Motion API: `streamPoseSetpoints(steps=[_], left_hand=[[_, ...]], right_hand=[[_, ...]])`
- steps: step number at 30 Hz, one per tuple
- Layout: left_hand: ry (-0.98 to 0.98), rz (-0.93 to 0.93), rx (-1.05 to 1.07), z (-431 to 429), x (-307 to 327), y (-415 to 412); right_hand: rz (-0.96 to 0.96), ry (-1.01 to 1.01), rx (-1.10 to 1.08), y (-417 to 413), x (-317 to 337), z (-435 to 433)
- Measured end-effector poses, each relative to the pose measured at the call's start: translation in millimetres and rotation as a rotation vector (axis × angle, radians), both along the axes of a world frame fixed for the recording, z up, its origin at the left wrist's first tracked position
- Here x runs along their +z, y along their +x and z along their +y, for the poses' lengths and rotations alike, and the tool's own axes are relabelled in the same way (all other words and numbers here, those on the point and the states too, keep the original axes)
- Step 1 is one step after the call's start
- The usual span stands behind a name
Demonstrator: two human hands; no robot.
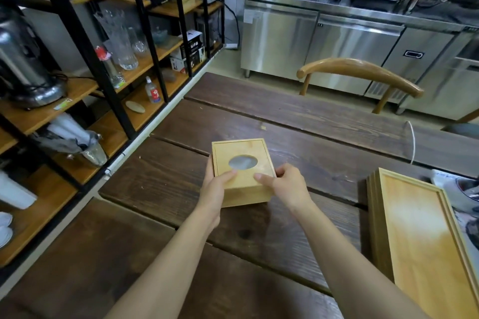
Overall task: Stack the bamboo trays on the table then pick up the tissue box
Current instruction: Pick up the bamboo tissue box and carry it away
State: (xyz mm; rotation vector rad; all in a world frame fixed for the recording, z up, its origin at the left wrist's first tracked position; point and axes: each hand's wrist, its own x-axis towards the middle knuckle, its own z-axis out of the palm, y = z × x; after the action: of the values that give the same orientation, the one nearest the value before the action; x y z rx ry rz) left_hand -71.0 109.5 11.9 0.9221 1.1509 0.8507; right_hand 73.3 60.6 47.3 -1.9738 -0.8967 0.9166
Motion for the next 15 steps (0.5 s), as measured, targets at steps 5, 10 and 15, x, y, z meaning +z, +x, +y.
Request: streamPoseSetpoints(steps=[5,10,15], left_hand=[[0.031,-0.011,-0.033,-14,24,-36],[0.040,0.035,-0.041,-39,44,-91],[0.026,0.113,-0.050,-67,59,-161]], right_hand=[[-0.033,0.015,0.013,-38,24,-22],[-0.052,0.014,0.046,-88,42,-50],[0.215,-0.015,0.071,-138,48,-80]])
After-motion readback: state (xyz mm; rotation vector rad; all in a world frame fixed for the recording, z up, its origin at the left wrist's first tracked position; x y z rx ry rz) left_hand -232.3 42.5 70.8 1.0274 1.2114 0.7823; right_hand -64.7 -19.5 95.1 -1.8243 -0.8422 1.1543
